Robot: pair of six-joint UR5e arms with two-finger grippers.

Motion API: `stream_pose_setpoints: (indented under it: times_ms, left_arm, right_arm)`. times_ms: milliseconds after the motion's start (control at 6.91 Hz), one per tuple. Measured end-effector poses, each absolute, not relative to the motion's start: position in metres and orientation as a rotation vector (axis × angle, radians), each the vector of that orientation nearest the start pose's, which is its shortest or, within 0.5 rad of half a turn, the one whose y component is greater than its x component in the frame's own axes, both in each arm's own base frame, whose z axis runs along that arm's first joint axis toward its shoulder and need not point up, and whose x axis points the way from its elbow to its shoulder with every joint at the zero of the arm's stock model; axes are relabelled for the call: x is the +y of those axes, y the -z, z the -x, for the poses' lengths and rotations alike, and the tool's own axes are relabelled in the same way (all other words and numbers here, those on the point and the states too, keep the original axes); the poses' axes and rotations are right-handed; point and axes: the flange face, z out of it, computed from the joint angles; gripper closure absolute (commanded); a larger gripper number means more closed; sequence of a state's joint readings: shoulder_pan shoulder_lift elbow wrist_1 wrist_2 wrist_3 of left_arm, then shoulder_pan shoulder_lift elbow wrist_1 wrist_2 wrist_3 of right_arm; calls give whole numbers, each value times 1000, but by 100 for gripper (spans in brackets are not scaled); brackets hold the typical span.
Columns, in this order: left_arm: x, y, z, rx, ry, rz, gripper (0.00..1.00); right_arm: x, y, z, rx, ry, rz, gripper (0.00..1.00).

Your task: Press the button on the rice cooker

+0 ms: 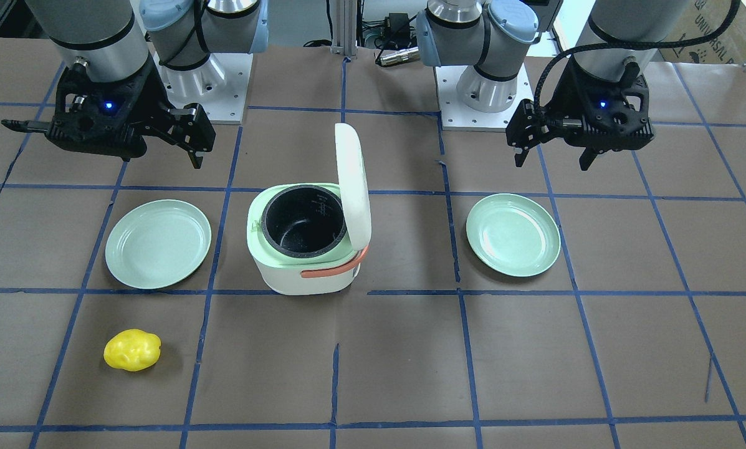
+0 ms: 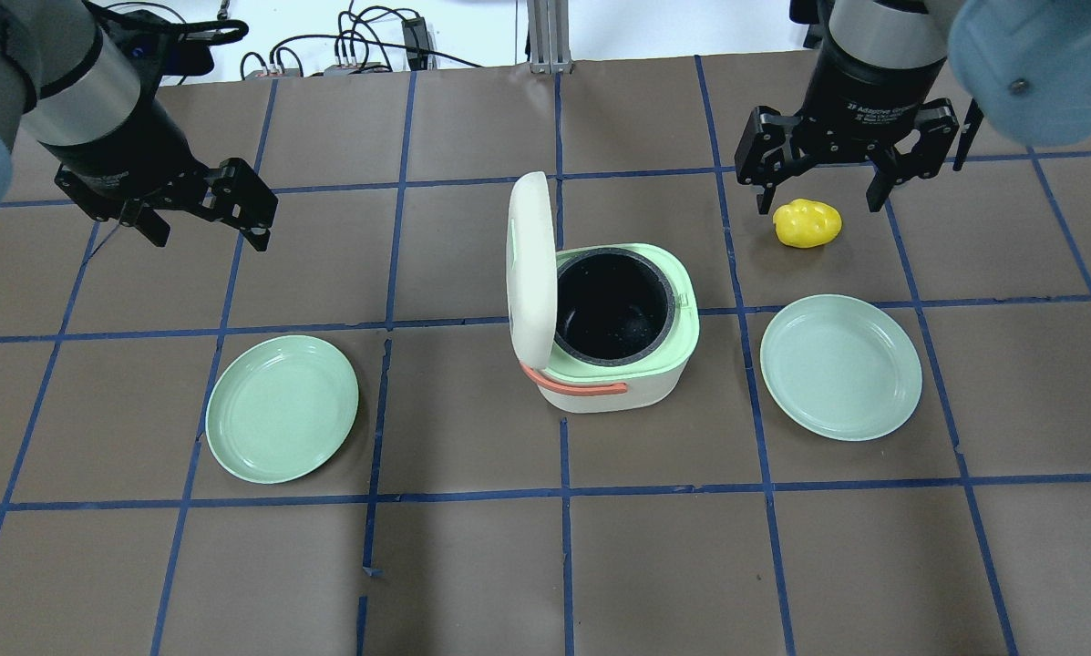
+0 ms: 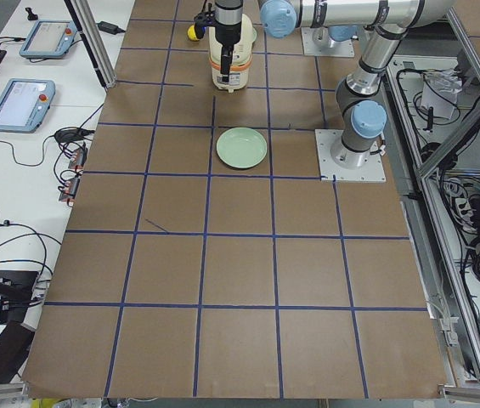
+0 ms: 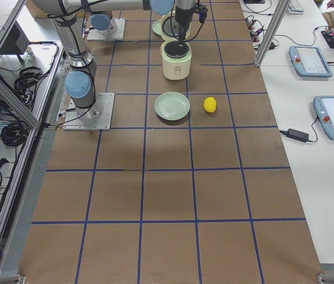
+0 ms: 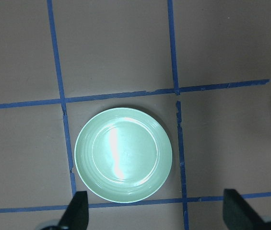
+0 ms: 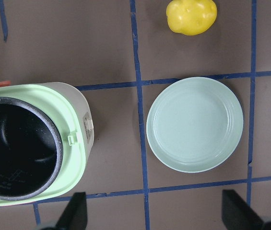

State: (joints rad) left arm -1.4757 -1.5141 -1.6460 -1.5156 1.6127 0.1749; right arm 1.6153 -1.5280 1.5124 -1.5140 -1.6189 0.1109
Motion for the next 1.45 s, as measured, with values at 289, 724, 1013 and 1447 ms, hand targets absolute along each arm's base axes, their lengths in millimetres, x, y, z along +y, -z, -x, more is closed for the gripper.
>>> stream_pose_setpoints:
  times_ms: [289,724,1013,1447]
  left_arm:
    - [-481,-484,84,3093,48,-122,0]
    - [-481,-484,84,3092,48,-122,0]
    - [-481,-484,84,3092,48,-122,0]
    - [-481,-484,84,3092,48,-122,0]
  right_arm:
    - [-500,-489,-151,3188,-61,-99,1]
    - [-501,-490,-149,3185,-59,-86,1]
    - [-501,-491,-149,3185,-57,-60,1]
    - [-501,-492,-149,3187,-53,-49,1]
